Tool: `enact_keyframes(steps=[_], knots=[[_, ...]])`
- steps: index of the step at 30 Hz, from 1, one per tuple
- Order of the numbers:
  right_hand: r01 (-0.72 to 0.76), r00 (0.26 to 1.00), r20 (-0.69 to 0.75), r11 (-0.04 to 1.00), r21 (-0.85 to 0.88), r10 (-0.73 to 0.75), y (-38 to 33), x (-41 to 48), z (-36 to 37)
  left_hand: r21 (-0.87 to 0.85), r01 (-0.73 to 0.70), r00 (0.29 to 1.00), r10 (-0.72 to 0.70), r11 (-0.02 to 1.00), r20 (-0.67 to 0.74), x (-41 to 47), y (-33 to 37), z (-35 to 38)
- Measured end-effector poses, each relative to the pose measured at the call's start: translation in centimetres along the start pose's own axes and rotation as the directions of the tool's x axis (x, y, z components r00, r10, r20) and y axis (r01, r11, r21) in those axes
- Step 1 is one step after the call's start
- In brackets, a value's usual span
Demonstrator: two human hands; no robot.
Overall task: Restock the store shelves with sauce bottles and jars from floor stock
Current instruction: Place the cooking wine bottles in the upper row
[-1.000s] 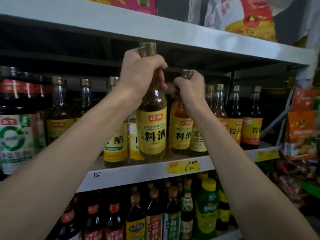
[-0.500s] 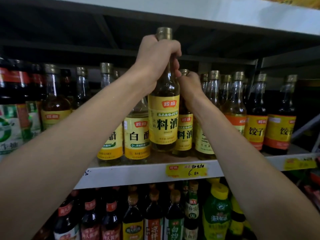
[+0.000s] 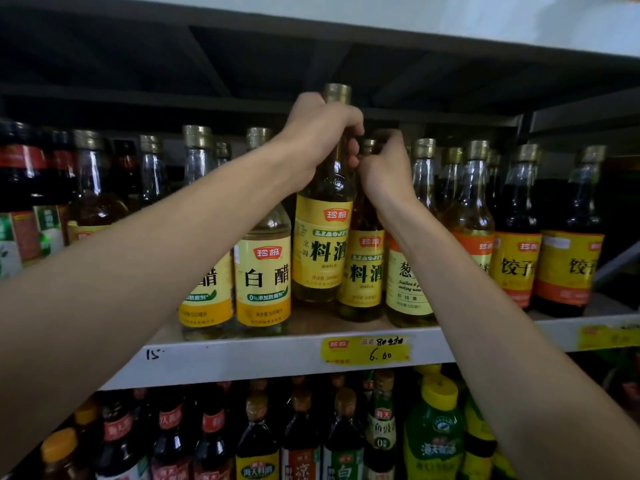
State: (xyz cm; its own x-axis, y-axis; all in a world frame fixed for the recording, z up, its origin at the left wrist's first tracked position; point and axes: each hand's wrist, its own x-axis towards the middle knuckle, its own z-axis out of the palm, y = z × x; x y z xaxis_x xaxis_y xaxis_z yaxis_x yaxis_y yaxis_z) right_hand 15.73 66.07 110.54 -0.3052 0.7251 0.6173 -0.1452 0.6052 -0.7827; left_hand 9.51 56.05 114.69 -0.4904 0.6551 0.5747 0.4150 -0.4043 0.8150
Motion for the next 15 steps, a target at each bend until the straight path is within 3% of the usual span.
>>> enact_keyframes(steps=[8,15], knots=[[0.233,0.973,0.051,0.945,-0.232,-0.227,0.4,-2.4,0.0,-0.056,0.258,0.966,-0.258,0.964,0.018,1.3,0.0,-0.4],[0.355,0.925,0.006,0.859,-0.369,-0.380,1.9,-5.5,-0.4,-0.001,0.310,0.951,-0.310,0.951,0.004,1.2,-1.2,-0.8]])
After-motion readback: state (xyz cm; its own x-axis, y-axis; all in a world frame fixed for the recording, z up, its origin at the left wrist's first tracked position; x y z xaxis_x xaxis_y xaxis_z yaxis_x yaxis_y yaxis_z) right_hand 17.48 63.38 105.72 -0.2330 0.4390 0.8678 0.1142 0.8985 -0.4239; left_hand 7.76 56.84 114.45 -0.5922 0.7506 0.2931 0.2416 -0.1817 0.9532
